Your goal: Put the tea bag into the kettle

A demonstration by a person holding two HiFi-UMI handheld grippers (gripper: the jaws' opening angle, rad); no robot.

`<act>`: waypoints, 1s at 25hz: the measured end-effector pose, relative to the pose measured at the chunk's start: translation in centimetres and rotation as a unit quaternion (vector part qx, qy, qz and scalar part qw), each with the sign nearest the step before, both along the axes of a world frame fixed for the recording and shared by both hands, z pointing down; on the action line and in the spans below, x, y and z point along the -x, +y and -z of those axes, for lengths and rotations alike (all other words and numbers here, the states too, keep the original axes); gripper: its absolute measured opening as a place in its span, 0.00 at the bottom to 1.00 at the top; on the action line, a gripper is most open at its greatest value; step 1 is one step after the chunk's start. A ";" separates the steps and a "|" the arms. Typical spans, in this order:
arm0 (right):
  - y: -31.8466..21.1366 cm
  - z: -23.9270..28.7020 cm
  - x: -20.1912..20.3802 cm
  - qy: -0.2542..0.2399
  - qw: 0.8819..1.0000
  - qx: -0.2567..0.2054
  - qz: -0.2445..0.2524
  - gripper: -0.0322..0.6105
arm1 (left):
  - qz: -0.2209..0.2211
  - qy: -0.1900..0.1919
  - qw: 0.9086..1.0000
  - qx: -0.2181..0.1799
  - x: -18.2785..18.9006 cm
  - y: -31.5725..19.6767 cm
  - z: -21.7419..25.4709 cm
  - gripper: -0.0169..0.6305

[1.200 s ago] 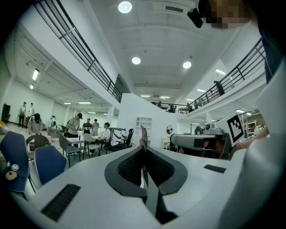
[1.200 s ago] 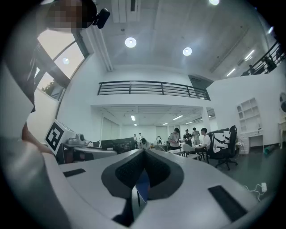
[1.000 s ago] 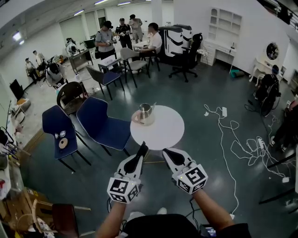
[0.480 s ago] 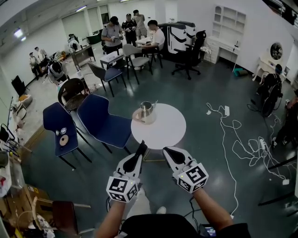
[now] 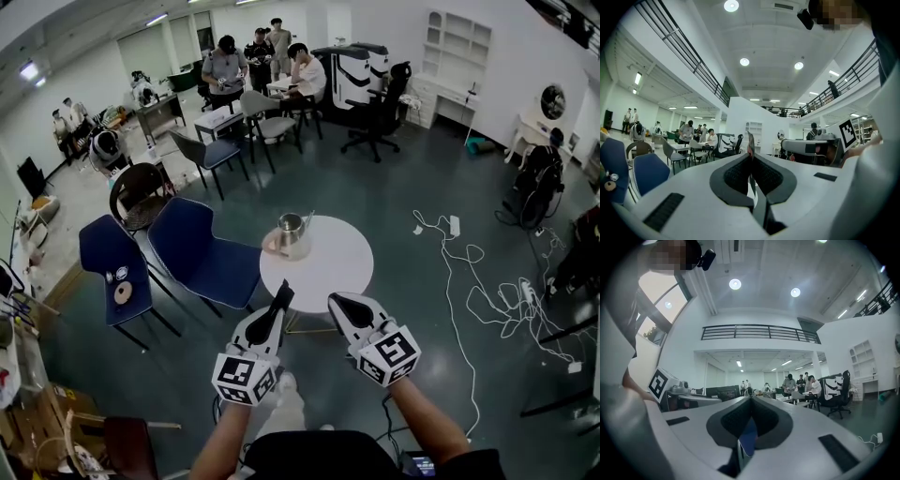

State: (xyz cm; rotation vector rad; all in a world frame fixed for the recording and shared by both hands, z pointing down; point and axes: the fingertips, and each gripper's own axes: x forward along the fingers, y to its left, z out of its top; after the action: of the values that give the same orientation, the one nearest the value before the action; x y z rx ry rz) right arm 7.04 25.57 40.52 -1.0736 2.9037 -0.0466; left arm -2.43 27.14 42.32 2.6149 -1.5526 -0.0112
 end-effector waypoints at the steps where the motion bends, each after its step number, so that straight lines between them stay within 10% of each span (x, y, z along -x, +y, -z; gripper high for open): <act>1: -0.8 0.0 0.2 0.000 1.000 -0.001 0.000 0.08 | -0.002 0.001 1.000 -0.001 0.1 -0.8 0.0 0.05; 25: -21.7 0.1 7.9 -0.017 1.000 0.021 -0.016 0.08 | -0.020 -0.001 1.000 0.007 7.9 -23.0 0.0 0.05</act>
State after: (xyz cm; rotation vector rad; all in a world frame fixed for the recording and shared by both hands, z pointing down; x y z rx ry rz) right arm -0.87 3.89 40.46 -1.1128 2.8679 -0.1225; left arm -10.31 4.16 42.31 2.6358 -1.4957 0.0062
